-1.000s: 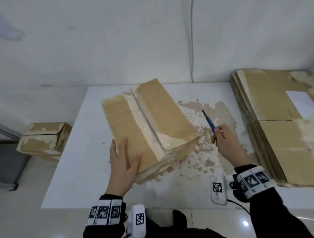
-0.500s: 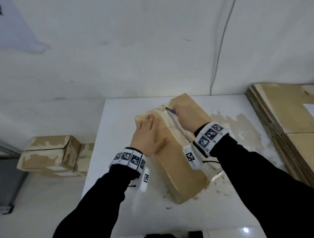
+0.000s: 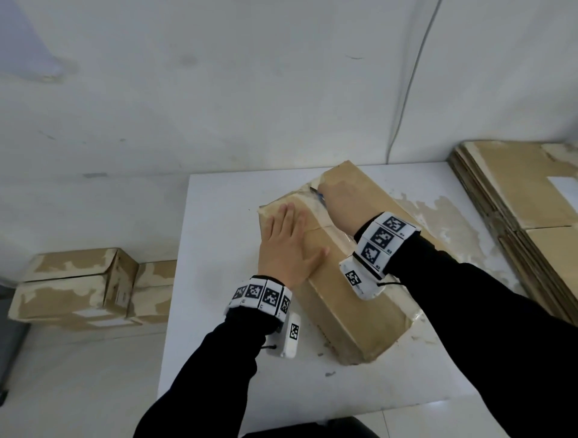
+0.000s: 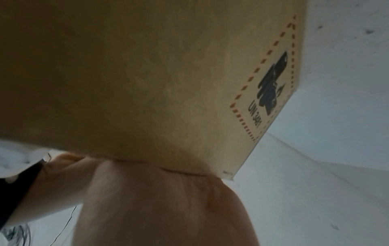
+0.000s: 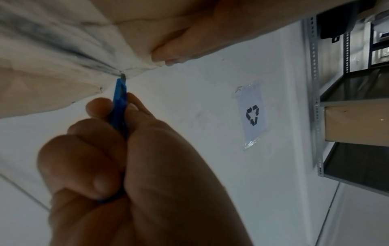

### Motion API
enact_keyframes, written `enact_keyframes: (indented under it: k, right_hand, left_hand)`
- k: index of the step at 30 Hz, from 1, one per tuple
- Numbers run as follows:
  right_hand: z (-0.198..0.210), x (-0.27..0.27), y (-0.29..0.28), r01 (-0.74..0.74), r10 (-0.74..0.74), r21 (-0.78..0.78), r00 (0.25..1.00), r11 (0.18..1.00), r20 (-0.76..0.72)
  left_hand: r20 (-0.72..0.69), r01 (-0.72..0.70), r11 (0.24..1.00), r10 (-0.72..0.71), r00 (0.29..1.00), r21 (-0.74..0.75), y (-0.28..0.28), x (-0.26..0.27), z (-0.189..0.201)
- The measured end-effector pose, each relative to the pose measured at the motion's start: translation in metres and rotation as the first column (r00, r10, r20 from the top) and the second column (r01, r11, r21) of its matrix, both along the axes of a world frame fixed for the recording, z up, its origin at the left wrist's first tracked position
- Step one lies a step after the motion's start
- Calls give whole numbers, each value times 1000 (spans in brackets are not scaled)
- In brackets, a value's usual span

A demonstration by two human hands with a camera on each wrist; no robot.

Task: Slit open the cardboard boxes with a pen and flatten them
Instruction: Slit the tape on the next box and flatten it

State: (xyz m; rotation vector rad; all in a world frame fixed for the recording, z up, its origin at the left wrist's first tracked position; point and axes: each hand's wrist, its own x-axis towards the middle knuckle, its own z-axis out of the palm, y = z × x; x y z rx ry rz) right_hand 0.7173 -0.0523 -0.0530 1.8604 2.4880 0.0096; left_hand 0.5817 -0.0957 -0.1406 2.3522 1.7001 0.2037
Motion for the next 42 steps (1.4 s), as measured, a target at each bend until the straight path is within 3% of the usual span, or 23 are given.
enact_keyframes:
  k: [6, 13, 19, 26, 29, 30, 32, 34, 39, 42]
  right_hand:
    - [3, 22, -30, 36, -41, -144, 999, 989, -35]
    - [-9, 65, -85, 104, -114, -212, 993, 972, -35]
    - [3, 103, -146, 176, -185, -266, 983, 948, -8]
    - [-13, 142, -229, 301, -360, -251, 902, 920, -237]
    - [-30, 144, -239, 329, -404, -241, 814, 913, -417]
    - [-36, 146, -241, 334, -413, -246, 774, 910, -481]
    - [-42, 149, -243, 334, -412, -242, 715, 911, -564]
    - [-45, 151, -245, 336, -416, -247, 679, 909, -605]
    - [-46, 151, -246, 330, -443, -301, 567, 895, -694]
    - [-48, 152, -245, 353, -460, -302, 570, 886, -681]
  left_hand:
    - [-3, -22, 1000, 22, 1000, 0, 0, 3, 2]
    - [-14, -28, 999, 28, 1000, -17, 0, 3, 6]
    - [-31, -22, 1000, 22, 999, 8, 2, 4, 4]
    - [-79, -22, 1000, 21, 997, -16, 2, 6, 7]
    - [-114, 119, 992, -124, 986, -48, -2, 14, 30]
    - [-114, 246, 968, -251, 961, -56, -5, 20, 42]
    - [-125, 515, 851, -524, 842, -98, -15, 40, 64]
    - [-167, 632, 743, -667, 726, -220, -24, 64, 77]
    - [-374, 594, 662, -749, 547, -456, -15, 97, 85]
    - [-370, 552, 657, -750, 549, -513, -15, 111, 90]
